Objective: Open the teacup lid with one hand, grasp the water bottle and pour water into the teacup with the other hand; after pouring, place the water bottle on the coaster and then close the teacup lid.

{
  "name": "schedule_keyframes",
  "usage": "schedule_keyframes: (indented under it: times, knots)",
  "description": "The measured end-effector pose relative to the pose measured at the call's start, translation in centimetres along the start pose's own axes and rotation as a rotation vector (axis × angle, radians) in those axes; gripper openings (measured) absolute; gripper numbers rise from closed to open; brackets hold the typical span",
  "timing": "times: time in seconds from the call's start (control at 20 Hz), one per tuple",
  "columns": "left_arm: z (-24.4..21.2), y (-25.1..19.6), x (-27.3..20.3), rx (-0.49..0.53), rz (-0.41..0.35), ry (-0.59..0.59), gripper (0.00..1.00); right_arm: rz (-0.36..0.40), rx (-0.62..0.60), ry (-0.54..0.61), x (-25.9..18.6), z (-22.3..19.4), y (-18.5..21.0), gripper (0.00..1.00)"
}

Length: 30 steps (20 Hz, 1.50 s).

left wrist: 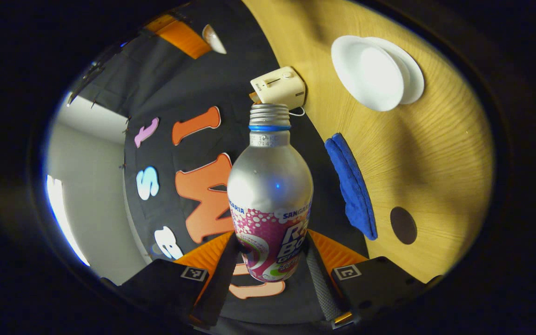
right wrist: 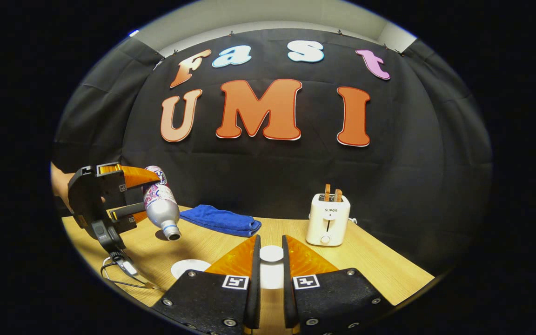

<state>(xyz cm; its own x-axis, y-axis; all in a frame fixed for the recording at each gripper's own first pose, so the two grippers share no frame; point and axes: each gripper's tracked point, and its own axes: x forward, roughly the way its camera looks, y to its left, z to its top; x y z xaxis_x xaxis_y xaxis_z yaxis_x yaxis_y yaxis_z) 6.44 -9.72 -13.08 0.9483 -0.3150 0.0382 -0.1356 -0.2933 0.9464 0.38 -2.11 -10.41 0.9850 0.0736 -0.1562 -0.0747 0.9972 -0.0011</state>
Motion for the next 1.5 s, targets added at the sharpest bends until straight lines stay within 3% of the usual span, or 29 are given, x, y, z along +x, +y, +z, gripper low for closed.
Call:
schedule_keyframes:
  times: [0.05,0.2,0.3,0.5,0.55,0.6,0.75,0.8,0.85,0.9,0.95,1.05,1.15,1.2,1.25,1.45,1.5]
  knots:
    - [-0.7,-0.2,-0.1,-0.069,-0.003,0.023,0.79,0.003,0.002,-0.001,0.1,0.1,0.1,0.2]
    - [-3.0,0.1,-0.1,-0.281,0.025,0.106,0.83,0.015,0.008,-0.003,0.3,0.2,0.8,0.21]
    - [-4.6,0.3,-0.3,-0.438,0.042,0.163,0.79,0.023,0.008,0.001,0.4,0.2,1.3,0.2]
    - [-6.3,-0.3,0.4,-0.728,0.048,0.259,0.83,0.033,-0.013,0.02,0.7,-0.1,2.2,0.2]
    - [-6.5,-0.7,0.7,-0.804,0.048,0.28,0.78,0.038,-0.017,0.021,0.8,-0.1,2.5,0.21]
    - [-6.8,-1.1,0.9,-0.879,0.039,0.304,0.83,0.043,-0.02,0.023,0.8,-0.1,3.0,0.21]
    - [-6.7,-1.7,1.3,-1.108,0.032,0.368,0.82,0.053,-0.038,0.025,1.0,0.1,3.8,0.21]
    - [-6.8,-2.1,1.6,-1.178,0.033,0.387,0.78,0.056,-0.044,0.025,1.1,0.1,4.0,0.21]
    - [-7.0,-2.5,1.7,-1.25,0.037,0.409,0.83,0.058,-0.047,0.025,1.2,0.1,4.2,0.21]
    - [-6.7,-2.9,2.2,-1.326,0.037,0.432,0.78,0.062,-0.047,0.027,1.3,0.1,4.4,0.21]
    - [-6.5,-3.1,2.5,-1.406,0.026,0.46,0.83,0.063,-0.048,0.031,1.5,0.0,4.6,0.21]
    - [-6.3,-2.5,1.8,-1.548,0.01,0.514,0.83,0.067,-0.054,0.041,1.9,-0.1,5.0,0.21]
    - [-5.8,-1.6,2.0,-1.634,-0.002,0.536,0.83,0.075,-0.06,0.047,2.3,-0.4,5.5,0.21]
    - [-5.5,-1.2,2.1,-1.669,-0.013,0.539,0.78,0.079,-0.063,0.051,2.5,-0.5,5.8,0.21]
    - [-5.1,-0.6,2.2,-1.703,-0.022,0.534,0.83,0.082,-0.065,0.057,2.9,-0.7,6.0,0.21]
    - [-4.4,-1.3,2.1,-1.809,-0.072,0.515,0.79,0.103,-0.055,0.08,4.0,-1.4,6.9,0.2]
    - [-4.5,-1.6,2.1,-1.816,-0.079,0.52,0.82,0.106,-0.05,0.085,4.3,-1.6,7.1,0.21]
